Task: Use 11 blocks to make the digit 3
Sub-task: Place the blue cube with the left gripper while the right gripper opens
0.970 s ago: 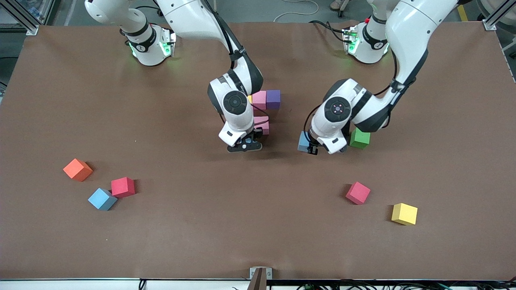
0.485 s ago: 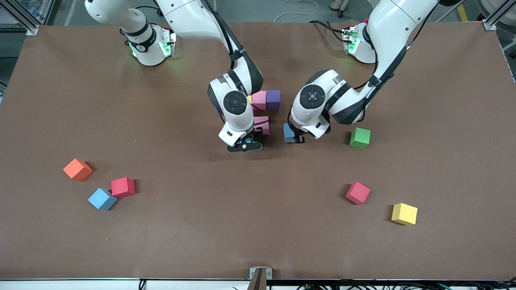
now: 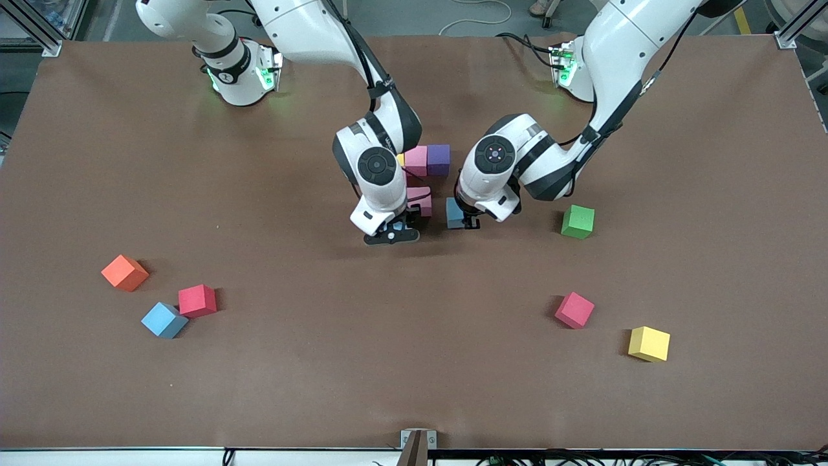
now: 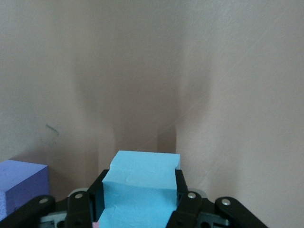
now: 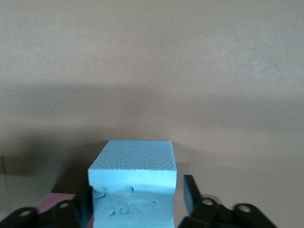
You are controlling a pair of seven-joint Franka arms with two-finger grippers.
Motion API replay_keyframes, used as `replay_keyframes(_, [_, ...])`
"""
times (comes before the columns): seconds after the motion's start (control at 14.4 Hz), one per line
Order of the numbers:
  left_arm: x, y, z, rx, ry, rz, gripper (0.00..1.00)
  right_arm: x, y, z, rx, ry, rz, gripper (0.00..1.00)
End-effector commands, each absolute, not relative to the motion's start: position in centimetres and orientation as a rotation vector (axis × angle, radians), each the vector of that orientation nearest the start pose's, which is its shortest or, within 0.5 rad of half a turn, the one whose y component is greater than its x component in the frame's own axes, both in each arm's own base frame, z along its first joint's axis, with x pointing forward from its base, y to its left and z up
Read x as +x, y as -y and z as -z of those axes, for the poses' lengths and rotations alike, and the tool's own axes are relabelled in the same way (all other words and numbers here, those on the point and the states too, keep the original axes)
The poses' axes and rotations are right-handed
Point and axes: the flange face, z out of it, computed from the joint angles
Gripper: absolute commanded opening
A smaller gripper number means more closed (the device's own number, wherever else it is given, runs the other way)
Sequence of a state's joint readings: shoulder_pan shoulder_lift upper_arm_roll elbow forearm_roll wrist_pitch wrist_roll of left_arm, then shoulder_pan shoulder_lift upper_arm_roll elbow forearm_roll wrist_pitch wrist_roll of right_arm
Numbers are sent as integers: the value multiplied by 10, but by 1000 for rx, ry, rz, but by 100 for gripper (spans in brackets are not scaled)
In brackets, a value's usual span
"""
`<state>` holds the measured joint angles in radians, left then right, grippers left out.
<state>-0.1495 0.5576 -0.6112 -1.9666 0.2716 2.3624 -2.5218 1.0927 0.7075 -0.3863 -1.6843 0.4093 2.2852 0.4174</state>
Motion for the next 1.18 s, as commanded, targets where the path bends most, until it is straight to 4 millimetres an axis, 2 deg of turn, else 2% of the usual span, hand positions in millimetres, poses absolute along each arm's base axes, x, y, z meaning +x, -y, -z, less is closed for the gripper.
replay_keyframes(0.0, [443, 420, -223, 2177, -2324, 199, 25, 490, -461, -208, -3110, 160, -95, 100])
replay_keyframes(0.49, [437, 425, -213, 2196, -2325, 202, 25, 500, -460, -223, -3091, 160, -74, 100])
replay_keyframes(0.69, [430, 432, -207, 2207, -2310, 213, 25, 509, -451, -233, -3080, 144, -65, 100])
replay_keyframes(0.97, [432, 435, -210, 2196, -2303, 217, 25, 534, -420, -268, -3068, 38, -55, 100])
replay_keyframes(1.11, [431, 439, -209, 2188, -2310, 222, 25, 552, -392, -285, -3079, -33, -30, 100])
